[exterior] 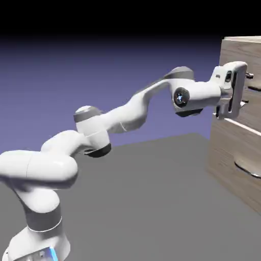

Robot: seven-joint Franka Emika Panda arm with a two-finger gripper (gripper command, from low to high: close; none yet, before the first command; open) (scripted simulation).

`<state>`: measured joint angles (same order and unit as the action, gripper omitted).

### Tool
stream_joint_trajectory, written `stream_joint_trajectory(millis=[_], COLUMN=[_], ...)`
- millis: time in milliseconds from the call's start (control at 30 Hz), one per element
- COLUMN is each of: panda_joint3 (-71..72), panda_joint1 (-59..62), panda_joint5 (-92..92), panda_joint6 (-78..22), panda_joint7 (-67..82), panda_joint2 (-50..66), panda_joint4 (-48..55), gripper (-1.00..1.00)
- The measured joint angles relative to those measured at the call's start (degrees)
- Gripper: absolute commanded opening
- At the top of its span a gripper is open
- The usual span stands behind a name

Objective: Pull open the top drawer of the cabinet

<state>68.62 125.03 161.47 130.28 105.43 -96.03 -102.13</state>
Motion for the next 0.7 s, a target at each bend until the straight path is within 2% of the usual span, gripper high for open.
stream_joint_trajectory(millis=[167,200,267,700], panda_joint3=[0.0,0.1,0.1,-0.4], panda_joint1=[5.8,6.3,6.3,-8.9], panda_joint5=[0.2,0.2,0.2,-1.2], panda_joint6=[4.5,4.9,4.9,-6.8], panda_joint7=[-1.4,-1.5,-1.5,1.7], panda_joint2=[1.2,1.3,1.3,-1.7], panda_joint4=[10.4,11.3,11.3,-15.7], gripper=[0.00,-1.00,-1.00,-1.00])
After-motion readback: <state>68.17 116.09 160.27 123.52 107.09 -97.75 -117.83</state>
